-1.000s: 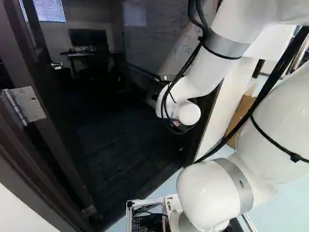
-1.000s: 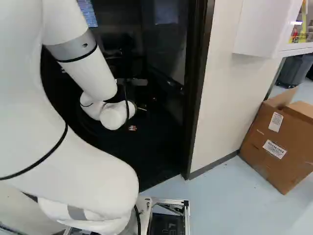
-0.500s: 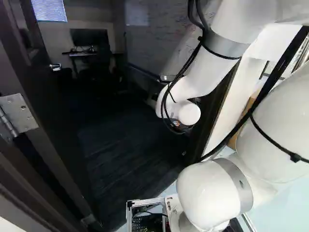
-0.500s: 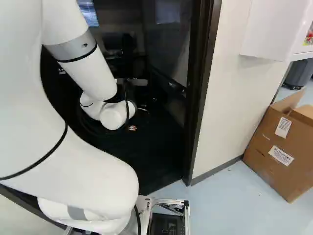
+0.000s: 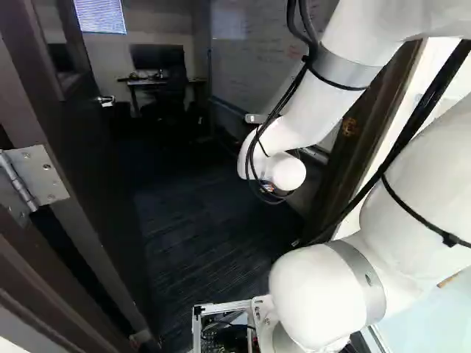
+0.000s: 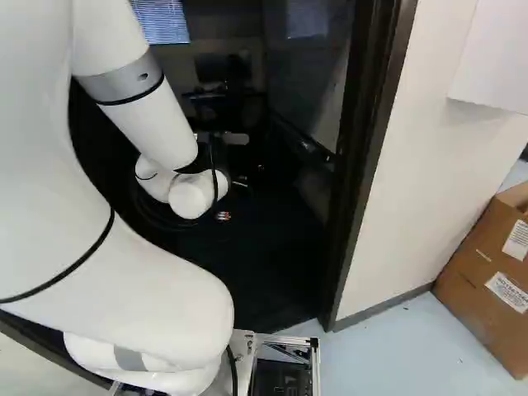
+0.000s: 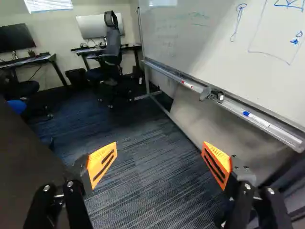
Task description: Open the door and move inside
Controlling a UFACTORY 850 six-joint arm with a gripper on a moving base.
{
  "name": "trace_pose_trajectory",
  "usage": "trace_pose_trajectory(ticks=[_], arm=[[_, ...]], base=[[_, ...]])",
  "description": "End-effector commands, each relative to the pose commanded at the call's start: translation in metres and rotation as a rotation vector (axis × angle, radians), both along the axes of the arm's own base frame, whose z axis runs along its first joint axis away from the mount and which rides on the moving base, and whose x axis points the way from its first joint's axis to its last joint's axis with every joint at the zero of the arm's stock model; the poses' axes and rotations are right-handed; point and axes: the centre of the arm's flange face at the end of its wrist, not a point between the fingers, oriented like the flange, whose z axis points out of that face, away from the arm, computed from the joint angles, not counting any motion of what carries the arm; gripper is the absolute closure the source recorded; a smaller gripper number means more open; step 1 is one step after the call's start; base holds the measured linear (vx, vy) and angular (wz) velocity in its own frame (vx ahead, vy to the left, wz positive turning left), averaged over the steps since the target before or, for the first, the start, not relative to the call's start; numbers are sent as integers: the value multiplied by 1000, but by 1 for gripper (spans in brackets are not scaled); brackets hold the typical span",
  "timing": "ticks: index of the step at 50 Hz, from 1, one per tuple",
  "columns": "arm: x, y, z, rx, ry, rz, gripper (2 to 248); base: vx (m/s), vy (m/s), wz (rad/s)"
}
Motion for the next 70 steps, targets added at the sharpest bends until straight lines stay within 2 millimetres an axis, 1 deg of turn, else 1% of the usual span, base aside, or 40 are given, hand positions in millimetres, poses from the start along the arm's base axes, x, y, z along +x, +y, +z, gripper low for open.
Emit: trace_pose_trajectory(ticks=[38,70], arm=[[0,0,0,0,0,0,3],[0,0,0,0,0,0,3]], base=[[109,40,193],[121,6,202]])
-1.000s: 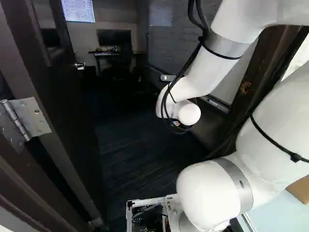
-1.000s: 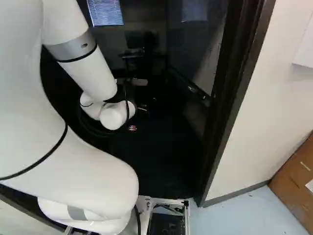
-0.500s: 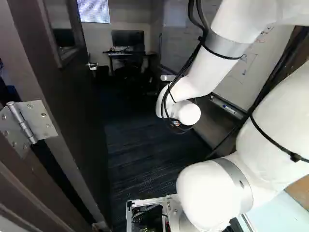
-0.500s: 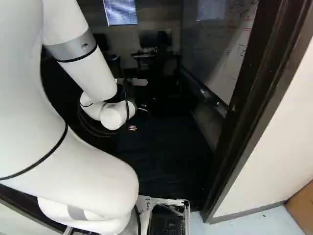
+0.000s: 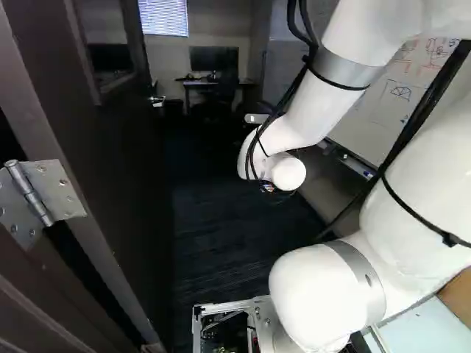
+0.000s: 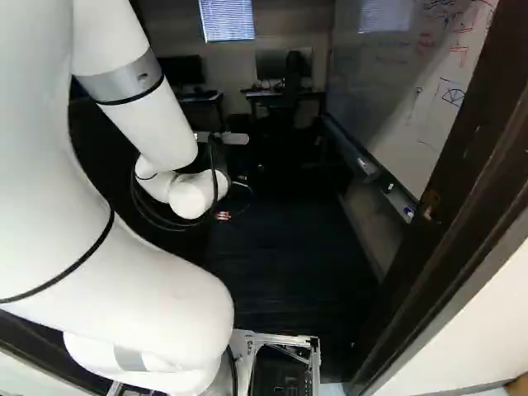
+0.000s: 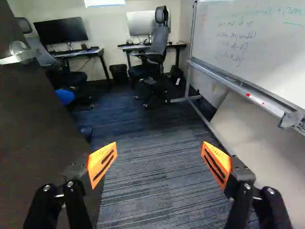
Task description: Open the door and move inside
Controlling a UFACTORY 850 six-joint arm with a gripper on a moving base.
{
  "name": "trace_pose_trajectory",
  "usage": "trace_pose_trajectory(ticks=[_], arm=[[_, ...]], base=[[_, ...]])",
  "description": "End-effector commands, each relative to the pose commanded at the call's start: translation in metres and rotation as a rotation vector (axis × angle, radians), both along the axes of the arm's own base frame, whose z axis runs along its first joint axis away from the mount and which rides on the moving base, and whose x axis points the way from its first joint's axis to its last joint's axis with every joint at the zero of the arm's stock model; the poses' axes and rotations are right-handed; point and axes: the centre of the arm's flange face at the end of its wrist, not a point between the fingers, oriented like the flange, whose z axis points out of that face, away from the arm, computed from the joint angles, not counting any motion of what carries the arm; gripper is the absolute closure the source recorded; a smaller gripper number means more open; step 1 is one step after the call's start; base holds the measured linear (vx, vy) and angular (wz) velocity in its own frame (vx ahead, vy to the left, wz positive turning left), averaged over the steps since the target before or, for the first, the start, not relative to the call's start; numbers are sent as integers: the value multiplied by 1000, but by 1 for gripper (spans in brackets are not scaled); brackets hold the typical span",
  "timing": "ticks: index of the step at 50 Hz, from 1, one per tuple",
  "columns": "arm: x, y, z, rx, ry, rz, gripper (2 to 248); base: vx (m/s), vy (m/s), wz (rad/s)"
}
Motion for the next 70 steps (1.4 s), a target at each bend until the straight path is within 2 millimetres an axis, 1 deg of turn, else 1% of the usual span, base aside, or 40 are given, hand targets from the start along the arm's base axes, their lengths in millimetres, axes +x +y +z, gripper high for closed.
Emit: trace_pose_trajectory(ticks=[11,28,38,70], arm=[[0,0,0,0,0,0,3],[0,0,0,0,0,0,3],[0,0,0,0,0,0,3],[0,0,0,0,0,0,3]], base=[[112,-15,113],[96,-36,-14],[129,14,-9],[176,3,-8]])
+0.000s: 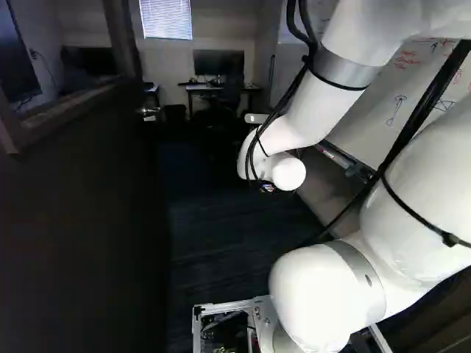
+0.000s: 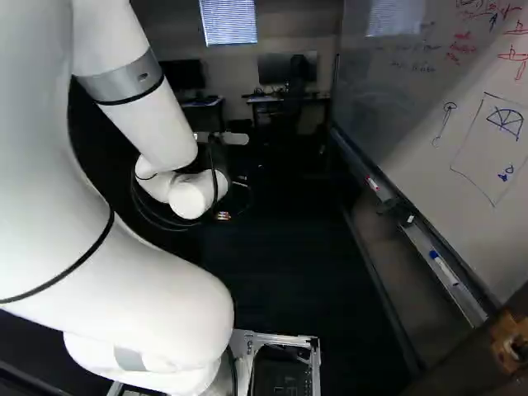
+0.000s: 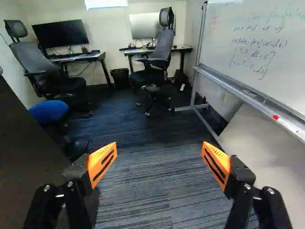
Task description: Open the door and move inside
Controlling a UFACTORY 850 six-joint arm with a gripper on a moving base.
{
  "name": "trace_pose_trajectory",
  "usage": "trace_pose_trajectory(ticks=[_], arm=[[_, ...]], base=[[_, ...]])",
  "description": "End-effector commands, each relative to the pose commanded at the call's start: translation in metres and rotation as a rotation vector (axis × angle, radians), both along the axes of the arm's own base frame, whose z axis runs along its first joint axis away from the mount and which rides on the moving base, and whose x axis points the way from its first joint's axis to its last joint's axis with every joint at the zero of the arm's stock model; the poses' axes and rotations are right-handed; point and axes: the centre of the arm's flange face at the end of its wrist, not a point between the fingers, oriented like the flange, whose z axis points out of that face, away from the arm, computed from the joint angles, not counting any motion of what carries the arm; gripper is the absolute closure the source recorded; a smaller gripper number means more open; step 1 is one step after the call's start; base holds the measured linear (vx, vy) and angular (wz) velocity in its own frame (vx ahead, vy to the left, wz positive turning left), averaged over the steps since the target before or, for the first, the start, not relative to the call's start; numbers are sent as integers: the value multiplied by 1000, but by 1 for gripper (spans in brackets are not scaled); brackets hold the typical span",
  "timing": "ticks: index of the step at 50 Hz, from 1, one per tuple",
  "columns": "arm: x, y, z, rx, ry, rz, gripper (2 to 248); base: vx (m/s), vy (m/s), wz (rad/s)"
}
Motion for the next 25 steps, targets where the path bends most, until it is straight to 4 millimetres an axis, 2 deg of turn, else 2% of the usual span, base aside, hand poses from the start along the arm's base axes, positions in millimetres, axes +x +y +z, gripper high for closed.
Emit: trace_pose_trajectory(ticks=[25], arm=[[0,0,0,0,0,0,3]], base=[[184,1,-7]])
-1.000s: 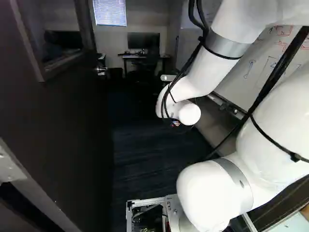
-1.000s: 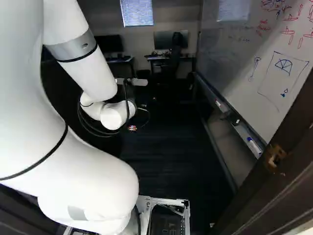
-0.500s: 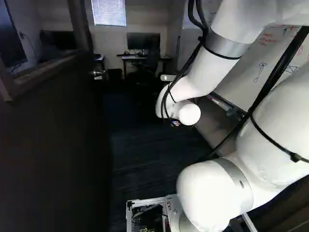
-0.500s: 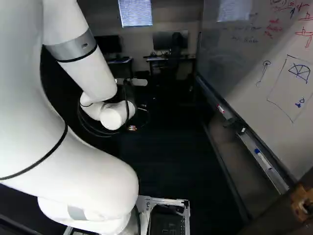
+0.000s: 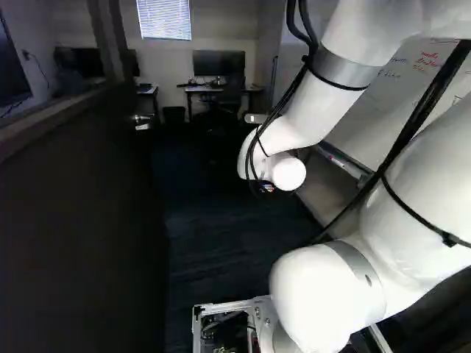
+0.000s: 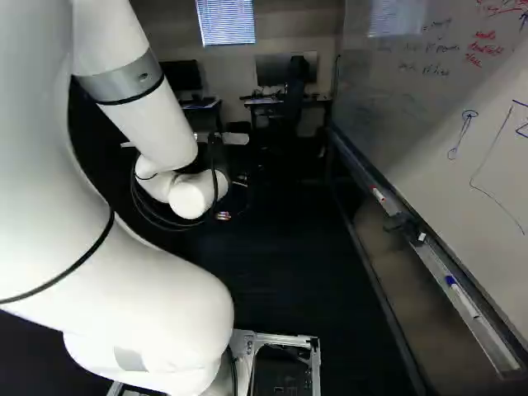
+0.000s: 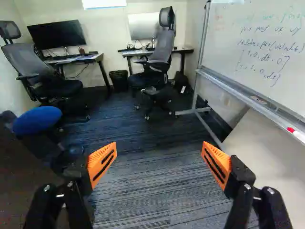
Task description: Open the door and move inside
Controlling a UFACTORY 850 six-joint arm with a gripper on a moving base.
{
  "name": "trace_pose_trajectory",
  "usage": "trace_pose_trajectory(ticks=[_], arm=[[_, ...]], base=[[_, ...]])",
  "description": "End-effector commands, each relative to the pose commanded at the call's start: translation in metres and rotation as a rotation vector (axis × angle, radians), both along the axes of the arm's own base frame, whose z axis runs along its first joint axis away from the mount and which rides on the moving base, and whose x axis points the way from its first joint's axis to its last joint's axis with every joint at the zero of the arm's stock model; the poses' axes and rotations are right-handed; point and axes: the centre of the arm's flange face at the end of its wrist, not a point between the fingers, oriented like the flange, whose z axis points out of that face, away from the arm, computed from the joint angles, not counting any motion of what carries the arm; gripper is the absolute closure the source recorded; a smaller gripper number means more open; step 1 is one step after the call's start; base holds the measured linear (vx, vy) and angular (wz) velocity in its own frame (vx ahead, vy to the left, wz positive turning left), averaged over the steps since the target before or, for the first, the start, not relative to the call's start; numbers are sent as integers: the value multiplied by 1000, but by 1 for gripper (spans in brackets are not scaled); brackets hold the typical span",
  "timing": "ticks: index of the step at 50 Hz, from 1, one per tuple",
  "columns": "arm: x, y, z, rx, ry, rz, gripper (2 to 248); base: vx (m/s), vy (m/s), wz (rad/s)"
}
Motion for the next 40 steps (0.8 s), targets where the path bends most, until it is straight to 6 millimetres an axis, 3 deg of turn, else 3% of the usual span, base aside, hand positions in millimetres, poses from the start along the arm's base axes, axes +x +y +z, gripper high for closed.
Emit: trace_pose_trajectory(ticks=[40], arm=[[0,0,0,0,0,0,3]], base=[[188,4,-3]])
